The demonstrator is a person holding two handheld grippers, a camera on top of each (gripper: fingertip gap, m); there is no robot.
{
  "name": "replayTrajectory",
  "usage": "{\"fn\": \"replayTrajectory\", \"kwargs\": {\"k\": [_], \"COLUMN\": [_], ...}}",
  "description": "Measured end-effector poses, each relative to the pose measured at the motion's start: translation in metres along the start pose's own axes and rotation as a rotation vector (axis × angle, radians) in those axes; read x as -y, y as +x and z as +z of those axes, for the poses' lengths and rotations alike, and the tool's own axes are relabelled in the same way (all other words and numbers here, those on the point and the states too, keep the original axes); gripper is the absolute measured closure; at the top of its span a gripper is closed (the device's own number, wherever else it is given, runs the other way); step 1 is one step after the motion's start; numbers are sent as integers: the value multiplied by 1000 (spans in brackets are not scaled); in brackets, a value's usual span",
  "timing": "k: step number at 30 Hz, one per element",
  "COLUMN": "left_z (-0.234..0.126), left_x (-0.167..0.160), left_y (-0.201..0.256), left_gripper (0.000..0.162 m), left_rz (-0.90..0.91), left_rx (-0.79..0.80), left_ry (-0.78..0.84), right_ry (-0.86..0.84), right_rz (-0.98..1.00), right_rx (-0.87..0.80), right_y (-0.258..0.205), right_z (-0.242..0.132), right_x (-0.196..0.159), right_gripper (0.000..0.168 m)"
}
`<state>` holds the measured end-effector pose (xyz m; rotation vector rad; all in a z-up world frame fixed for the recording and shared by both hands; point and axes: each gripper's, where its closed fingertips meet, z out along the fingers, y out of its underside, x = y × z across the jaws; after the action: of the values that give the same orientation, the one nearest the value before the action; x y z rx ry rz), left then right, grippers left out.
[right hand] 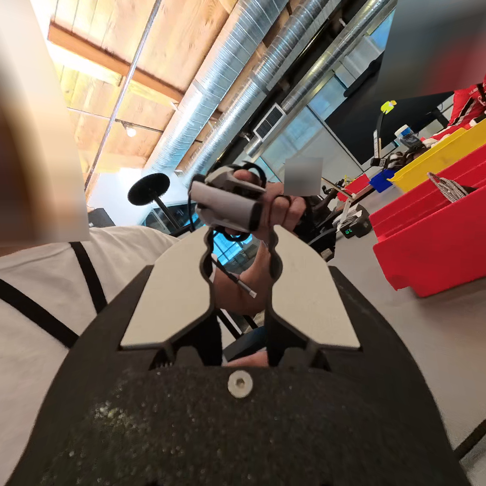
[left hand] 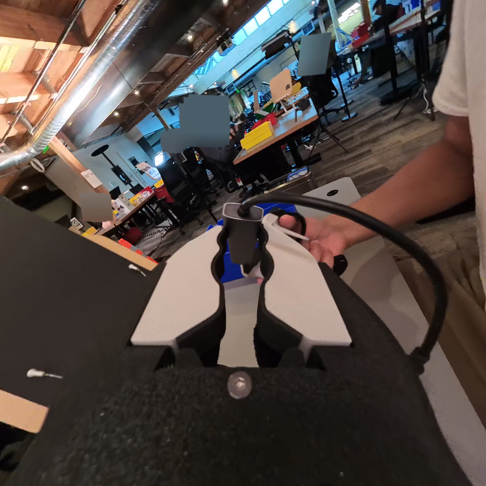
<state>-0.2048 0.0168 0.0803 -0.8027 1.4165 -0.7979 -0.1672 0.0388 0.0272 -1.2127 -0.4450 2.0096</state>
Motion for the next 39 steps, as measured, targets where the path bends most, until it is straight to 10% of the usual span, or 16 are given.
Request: {"fn": "replayTrajectory", "kwargs": {"k": [13, 39], "left_z": [8, 19], "left_x": [8, -8], "left_y": [39, 55], "left_gripper": [139, 139], "left_rz": [104, 128], "left_rx": [-134, -128], "left_ry": [90, 47], "right_ry": [-161, -173], "right_rz": [133, 121], "right_rx": [352, 362], "right_y": [-43, -47], "right_z": [13, 20], "right_x": [-25, -44], "right_gripper": [149, 159]}}
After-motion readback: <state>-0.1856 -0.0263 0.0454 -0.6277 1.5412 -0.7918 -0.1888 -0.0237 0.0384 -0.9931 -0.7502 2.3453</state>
